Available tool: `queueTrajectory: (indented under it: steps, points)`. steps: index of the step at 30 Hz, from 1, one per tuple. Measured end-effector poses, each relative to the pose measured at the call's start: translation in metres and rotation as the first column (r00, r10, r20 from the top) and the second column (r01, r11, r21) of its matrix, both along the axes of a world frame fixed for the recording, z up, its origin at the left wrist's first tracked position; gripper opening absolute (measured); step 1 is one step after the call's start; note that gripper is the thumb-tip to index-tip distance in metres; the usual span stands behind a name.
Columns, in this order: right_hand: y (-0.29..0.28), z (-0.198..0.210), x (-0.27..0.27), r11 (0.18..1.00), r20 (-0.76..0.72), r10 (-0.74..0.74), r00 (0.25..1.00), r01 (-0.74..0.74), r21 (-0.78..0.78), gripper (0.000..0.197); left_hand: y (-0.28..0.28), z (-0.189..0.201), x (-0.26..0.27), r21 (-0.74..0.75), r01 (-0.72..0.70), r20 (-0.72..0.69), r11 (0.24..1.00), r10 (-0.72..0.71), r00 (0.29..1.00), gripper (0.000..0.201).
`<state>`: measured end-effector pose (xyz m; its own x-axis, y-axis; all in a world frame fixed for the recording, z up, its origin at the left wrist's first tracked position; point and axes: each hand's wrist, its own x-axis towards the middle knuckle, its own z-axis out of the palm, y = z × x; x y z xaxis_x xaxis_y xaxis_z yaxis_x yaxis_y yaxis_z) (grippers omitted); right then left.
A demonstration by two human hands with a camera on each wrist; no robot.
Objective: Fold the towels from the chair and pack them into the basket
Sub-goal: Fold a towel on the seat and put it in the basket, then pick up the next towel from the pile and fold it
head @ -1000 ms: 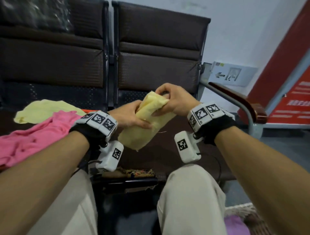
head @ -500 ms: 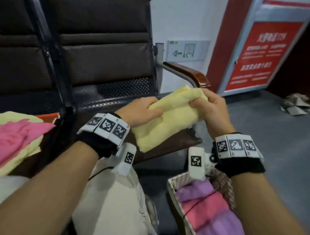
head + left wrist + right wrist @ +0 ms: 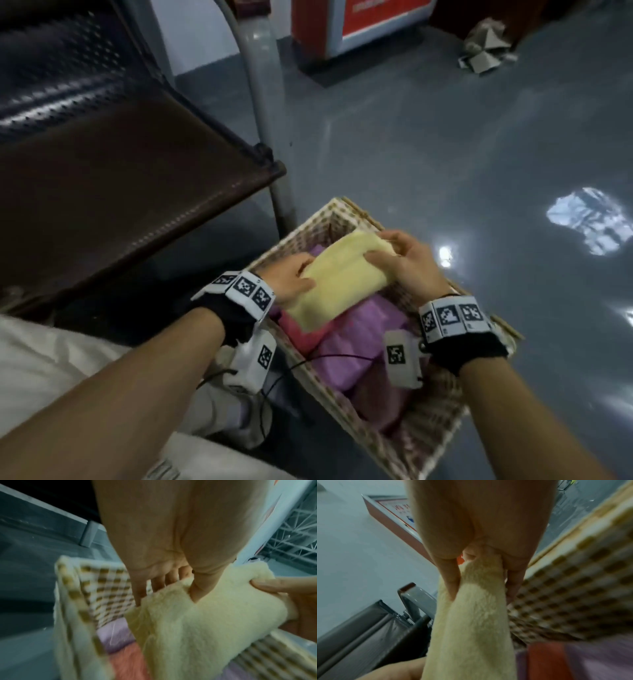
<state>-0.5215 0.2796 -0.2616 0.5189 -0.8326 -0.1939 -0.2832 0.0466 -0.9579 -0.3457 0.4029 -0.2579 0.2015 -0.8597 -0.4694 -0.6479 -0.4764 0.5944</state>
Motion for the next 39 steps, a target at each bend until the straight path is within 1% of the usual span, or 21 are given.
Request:
queueTrajectory:
  steps: [2,5,7,8,10,12,13,15,18,20,22,23,25,28,30,32,35,37,38,39]
  points:
    - [0.0,-0.023,-0.006,0.999,-0.089,0.035,0.995,-0.037,-0.029,0.027,-0.003,-0.024,-0.009,0.095,0.056,0.035,0.994,-0.059,0.998,0.035]
    - [0.0,-0.054,-0.004,0.99,-0.221,0.124,0.967,-0.137,-0.045,0.026,0.0,-0.051,-0.015,0.239,0.131,0.026,0.962,-0.141,0.99,0.037]
    - [0.001,-0.071,0.002,0.983,-0.305,0.163,0.938,-0.18,-0.031,0.029,0.004,-0.061,-0.014,0.28,0.133,0.038,0.951,-0.15,0.988,0.036]
    - [0.001,-0.078,0.006,0.979,-0.363,0.173,0.916,-0.2,-0.039,0.031,0.005,-0.063,-0.013,0.274,0.102,0.062,0.956,-0.123,0.99,0.036]
    - [0.001,-0.085,0.013,0.968,-0.486,0.19,0.853,-0.247,-0.055,0.035,0.006,-0.06,-0.008,0.21,-0.004,0.079,0.978,-0.013,0.997,0.039]
    - [0.0,-0.082,0.019,0.956,-0.56,0.178,0.809,-0.277,-0.095,0.034,0.006,-0.05,-0.001,0.119,-0.113,0.024,0.986,0.111,0.993,0.04]
    - [0.0,-0.077,0.024,0.947,-0.575,0.167,0.801,-0.293,-0.133,0.032,0.006,-0.043,0.004,0.079,-0.161,-0.012,0.984,0.163,0.987,0.038]
    - [0.0,-0.061,0.036,0.918,-0.569,0.166,0.805,-0.336,-0.209,0.026,0.009,-0.025,0.016,-0.001,-0.235,-0.059,0.972,0.234,0.97,0.028]
    - [0.002,-0.029,0.061,0.85,-0.578,0.224,0.785,-0.448,-0.278,0.018,0.02,0.01,0.037,-0.12,-0.284,-0.045,0.951,0.28,0.959,0.015]
    - [0.006,-0.004,0.083,0.794,-0.593,0.268,0.759,-0.523,-0.31,0.018,0.031,0.039,0.054,-0.189,-0.314,-0.052,0.93,0.31,0.949,0.014]
    - [0.013,0.024,0.108,0.739,-0.594,0.322,0.737,-0.588,-0.329,0.018,0.044,0.071,0.074,-0.266,-0.366,-0.067,0.892,0.361,0.93,0.015]
    - [0.018,0.039,0.122,0.709,-0.595,0.355,0.721,-0.622,-0.332,0.017,0.053,0.09,0.085,-0.312,-0.4,-0.075,0.862,0.397,0.915,0.016]
    - [0.031,0.072,0.154,0.643,-0.588,0.42,0.691,-0.684,-0.344,0.015,0.074,0.127,0.107,-0.406,-0.478,-0.114,0.778,0.476,0.872,0.016]
    - [0.06,0.123,0.205,0.531,-0.56,0.471,0.681,-0.726,-0.436,0.012,0.117,0.178,0.142,-0.508,-0.565,-0.156,0.65,0.575,0.803,0.014]
    - [0.086,0.154,0.241,0.434,-0.565,0.501,0.655,-0.755,-0.491,0.011,0.152,0.204,0.165,-0.543,-0.587,-0.156,0.601,0.614,0.774,0.013]
    - [0.117,0.181,0.28,0.325,-0.59,0.538,0.603,-0.793,-0.515,0.011,0.194,0.221,0.188,-0.571,-0.609,-0.145,0.551,0.663,0.735,0.011]
    - [0.168,0.214,0.334,0.189,-0.609,0.592,0.528,-0.825,-0.533,0.013,0.258,0.231,0.219,-0.618,-0.657,-0.159,0.432,0.749,0.643,0.012]
    - [0.204,0.228,0.366,0.125,-0.606,0.622,0.496,-0.827,-0.548,0.016,0.302,0.227,0.237,-0.628,-0.692,-0.17,0.356,0.805,0.568,0.014]
    - [0.221,0.232,0.381,0.1,-0.604,0.637,0.479,-0.828,-0.551,0.017,0.323,0.221,0.245,-0.617,-0.71,-0.161,0.338,0.83,0.535,0.013]
    - [0.238,0.233,0.393,0.076,-0.606,0.65,0.458,-0.833,-0.548,0.017,0.342,0.214,0.252,-0.6,-0.726,-0.141,0.336,0.849,0.51,0.011]
